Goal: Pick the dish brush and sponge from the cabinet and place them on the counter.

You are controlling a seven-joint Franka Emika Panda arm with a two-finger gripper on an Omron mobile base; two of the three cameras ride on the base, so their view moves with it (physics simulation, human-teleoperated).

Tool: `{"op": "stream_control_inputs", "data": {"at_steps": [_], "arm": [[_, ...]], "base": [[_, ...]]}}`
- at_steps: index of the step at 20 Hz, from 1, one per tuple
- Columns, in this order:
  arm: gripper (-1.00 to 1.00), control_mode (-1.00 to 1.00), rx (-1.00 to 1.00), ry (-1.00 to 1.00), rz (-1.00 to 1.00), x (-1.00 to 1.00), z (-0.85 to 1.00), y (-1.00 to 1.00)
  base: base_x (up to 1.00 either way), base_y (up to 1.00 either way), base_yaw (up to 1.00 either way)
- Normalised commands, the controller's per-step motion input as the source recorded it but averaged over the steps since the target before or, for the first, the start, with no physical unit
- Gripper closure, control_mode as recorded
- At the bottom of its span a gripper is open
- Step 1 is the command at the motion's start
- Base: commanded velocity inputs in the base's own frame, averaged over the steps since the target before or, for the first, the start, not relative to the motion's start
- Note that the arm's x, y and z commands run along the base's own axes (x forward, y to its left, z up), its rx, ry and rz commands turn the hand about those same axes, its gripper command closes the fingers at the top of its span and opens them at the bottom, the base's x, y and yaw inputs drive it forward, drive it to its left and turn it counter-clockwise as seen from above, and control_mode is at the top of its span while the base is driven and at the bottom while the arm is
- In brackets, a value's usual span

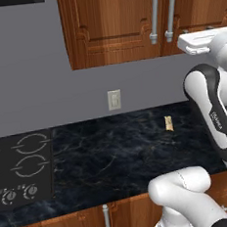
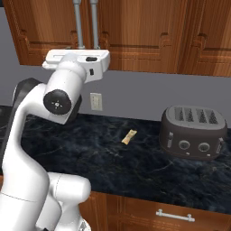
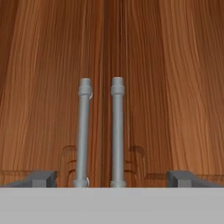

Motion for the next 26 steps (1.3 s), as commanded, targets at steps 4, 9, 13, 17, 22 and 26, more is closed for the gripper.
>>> {"op": "stream_control_inputs", "data": {"at_steps": [4,9,13,17,22,26], "arm": [[-1.0,-1.0,0.02,0.0,0.03,0.11,0.13,0.0],[-1.0,-1.0,0.0,0.0,0.02,0.12,0.03,0.0],[-1.0,-1.0,0.0,0.0,0.02,0.19,0.0,0.0],[-1.0,-1.0,0.0,0.0,0.01,0.23,0.0,0.0],[-1.0,-1.0,0.0,0.0,0.0,0.26,0.0,0.0],[-1.0,-1.0,0.0,0.0,0.0,0.24,0.0,0.0]], "base": [[0.0,0.0,0.0],[0.0,0.0,0.0],[0.0,0.0,0.0],[0.0,0.0,0.0],[0.0,0.0,0.0],[0.0,0.0,0.0]]}}
